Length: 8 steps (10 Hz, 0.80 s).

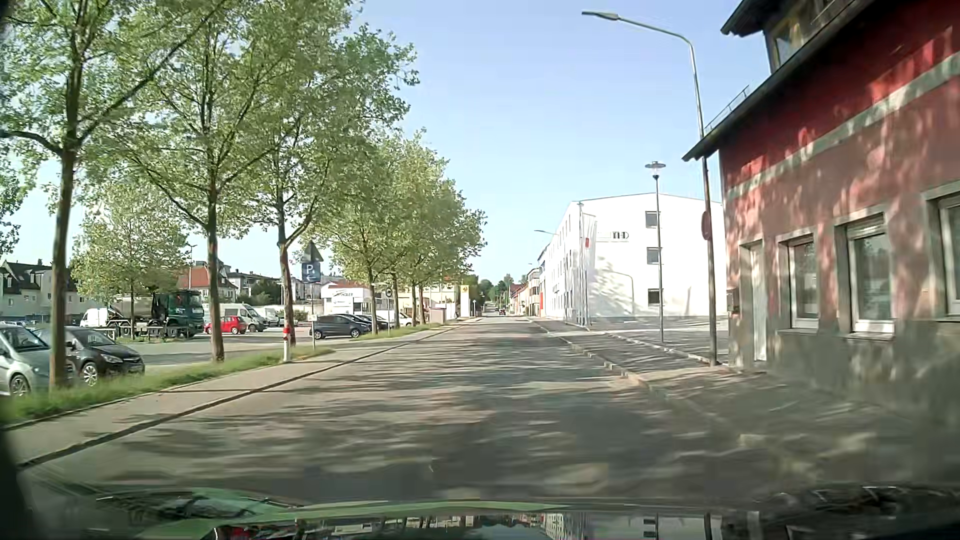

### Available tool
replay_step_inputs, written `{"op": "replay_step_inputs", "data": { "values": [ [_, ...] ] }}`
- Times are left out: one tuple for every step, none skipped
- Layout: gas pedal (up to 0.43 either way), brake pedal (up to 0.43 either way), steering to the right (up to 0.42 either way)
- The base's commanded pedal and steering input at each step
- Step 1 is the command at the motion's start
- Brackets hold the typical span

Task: Follow the waypoints while adhering to traffic rules and regulations

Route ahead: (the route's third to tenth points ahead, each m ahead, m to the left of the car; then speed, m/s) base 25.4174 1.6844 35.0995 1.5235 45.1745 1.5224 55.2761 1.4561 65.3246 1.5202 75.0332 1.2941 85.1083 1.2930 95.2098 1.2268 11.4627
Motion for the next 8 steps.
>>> {"op": "replay_step_inputs", "data": {
  "values": [
    [0.157, 0.0, 0.001],
    [0.157, 0.0, 0.001],
    [0.157, 0.0, 0.001],
    [0.157, 0.0, 0.001],
    [0.169, 0.0, 0.001],
    [0.169, 0.0, 0.001],
    [0.138, 0.0, 0.0],
    [0.098, 0.0, 0.0]
  ]
}}
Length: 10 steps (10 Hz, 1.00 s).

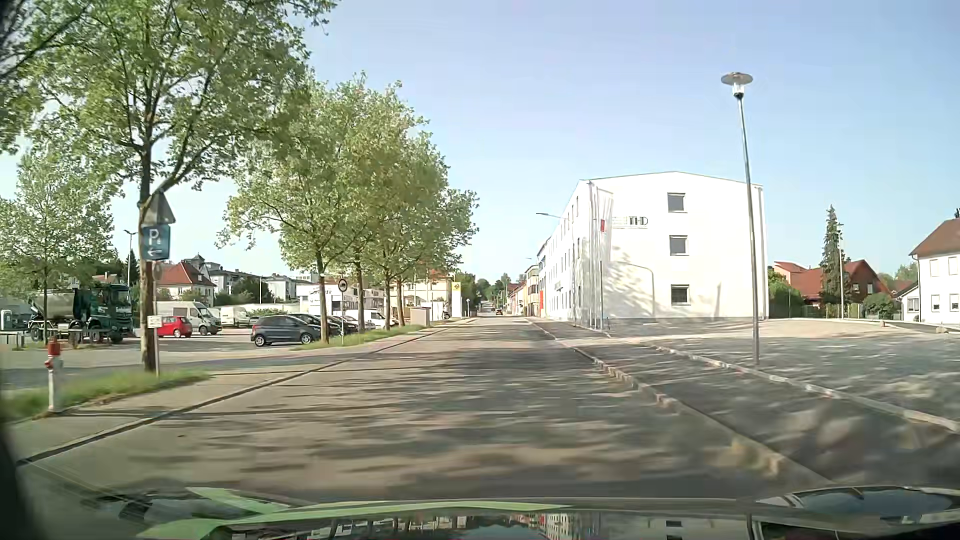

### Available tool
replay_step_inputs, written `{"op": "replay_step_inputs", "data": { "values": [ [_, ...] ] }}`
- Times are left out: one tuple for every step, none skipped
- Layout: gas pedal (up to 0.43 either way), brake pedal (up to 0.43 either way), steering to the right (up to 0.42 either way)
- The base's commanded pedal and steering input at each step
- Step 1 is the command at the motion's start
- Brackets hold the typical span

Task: Follow the waypoints while adhering to traffic rules and regulations

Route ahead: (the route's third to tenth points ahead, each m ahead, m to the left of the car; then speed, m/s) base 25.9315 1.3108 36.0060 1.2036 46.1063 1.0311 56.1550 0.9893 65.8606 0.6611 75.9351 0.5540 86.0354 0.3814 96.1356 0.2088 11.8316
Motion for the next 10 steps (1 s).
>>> {"op": "replay_step_inputs", "data": {
  "values": [
    [0.098, 0.0, 0.0],
    [0.098, 0.0, 0.0],
    [0.098, 0.0, 0.0],
    [0.11, 0.0, 0.0],
    [0.11, 0.0, 0.0],
    [0.11, 0.0, 0.0],
    [0.11, 0.0, 0.0],
    [0.11, 0.0, 0.0],
    [0.11, 0.0, 0.0],
    [0.11, 0.0, 0.0]
  ]
}}
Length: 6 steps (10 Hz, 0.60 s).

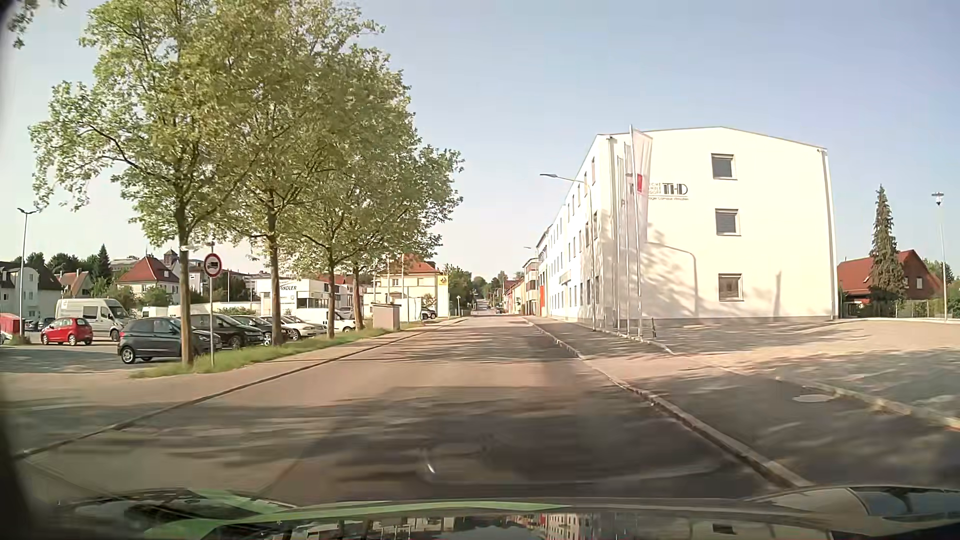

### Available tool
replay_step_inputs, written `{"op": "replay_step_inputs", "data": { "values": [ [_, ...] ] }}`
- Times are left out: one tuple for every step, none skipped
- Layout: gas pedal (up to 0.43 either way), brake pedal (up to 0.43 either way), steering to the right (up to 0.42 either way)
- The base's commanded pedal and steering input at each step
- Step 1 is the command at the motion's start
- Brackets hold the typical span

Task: Follow the waypoints while adhering to traffic rules and regulations

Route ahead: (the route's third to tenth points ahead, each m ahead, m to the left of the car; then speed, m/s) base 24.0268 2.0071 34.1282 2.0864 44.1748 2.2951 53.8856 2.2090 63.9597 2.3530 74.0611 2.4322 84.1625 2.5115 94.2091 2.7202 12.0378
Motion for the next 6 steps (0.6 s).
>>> {"op": "replay_step_inputs", "data": {
  "values": [
    [0.11, 0.0, -0.003],
    [0.098, 0.0, -0.008],
    [0.087, 0.0, -0.01],
    [0.087, 0.0, -0.01],
    [0.098, 0.0, -0.008],
    [0.098, 0.0, -0.007]
  ]
}}
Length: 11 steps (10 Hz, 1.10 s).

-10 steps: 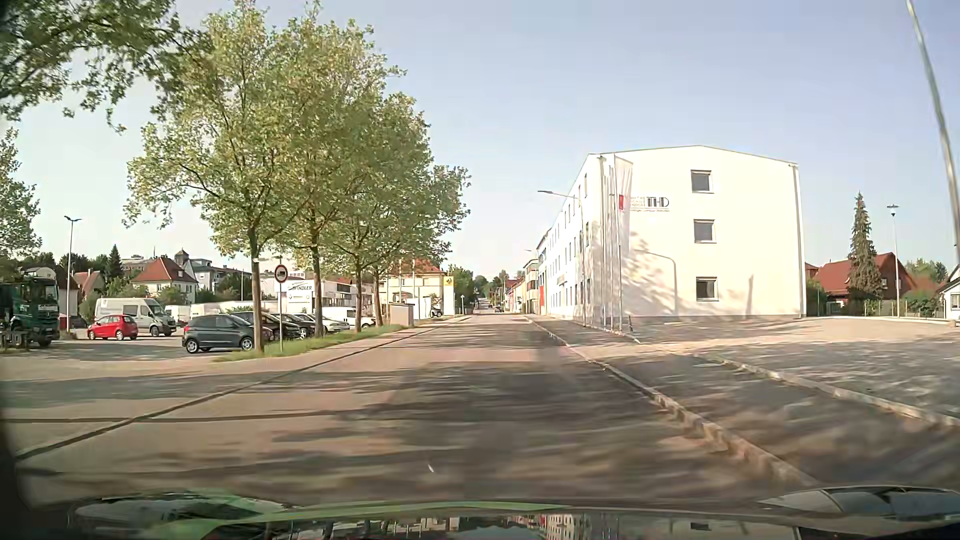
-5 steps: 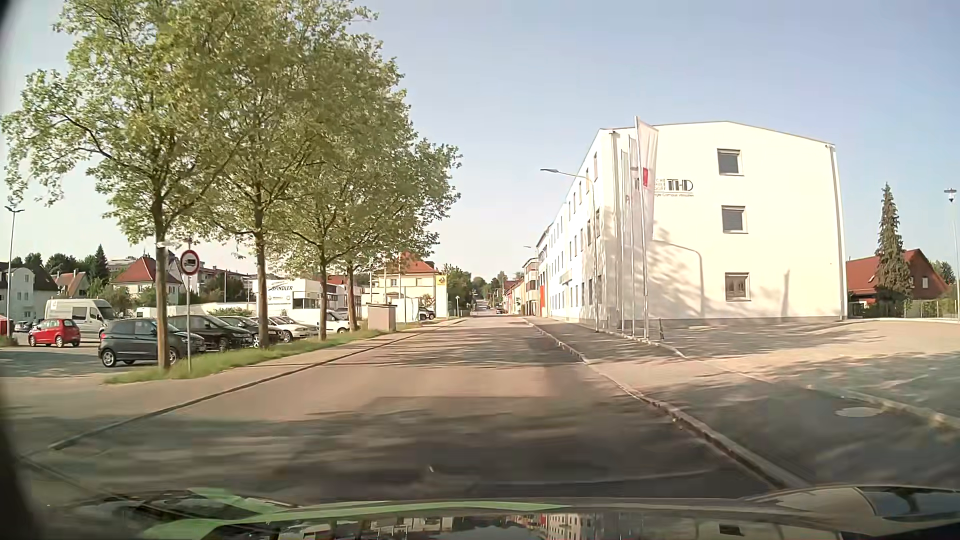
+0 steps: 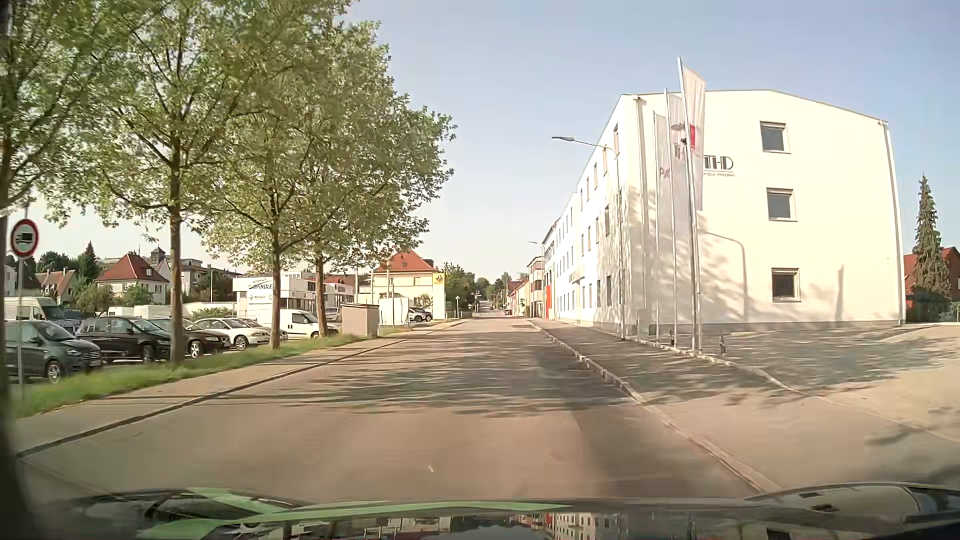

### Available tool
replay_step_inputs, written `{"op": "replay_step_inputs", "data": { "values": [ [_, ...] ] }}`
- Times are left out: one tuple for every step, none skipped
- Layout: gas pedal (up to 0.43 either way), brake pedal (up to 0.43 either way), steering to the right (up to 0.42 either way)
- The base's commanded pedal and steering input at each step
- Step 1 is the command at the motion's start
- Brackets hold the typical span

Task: Follow the waypoints while adhering to traffic rules and regulations

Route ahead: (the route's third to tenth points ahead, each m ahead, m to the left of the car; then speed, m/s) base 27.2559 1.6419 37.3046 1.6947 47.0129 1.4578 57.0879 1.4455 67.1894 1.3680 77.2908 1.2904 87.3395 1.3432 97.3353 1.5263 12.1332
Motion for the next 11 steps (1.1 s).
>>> {"op": "replay_step_inputs", "data": {
  "values": [
    [0.098, 0.0, -0.007],
    [0.098, 0.0, -0.007],
    [0.11, 0.0, -0.007],
    [0.118, 0.0, -0.007],
    [0.118, 0.0, -0.006],
    [0.118, 0.0, -0.006],
    [0.118, 0.0, -0.005],
    [0.118, 0.0, -0.004],
    [0.11, 0.0, -0.004],
    [0.098, 0.0, -0.004],
    [0.079, 0.0, -0.004]
  ]
}}
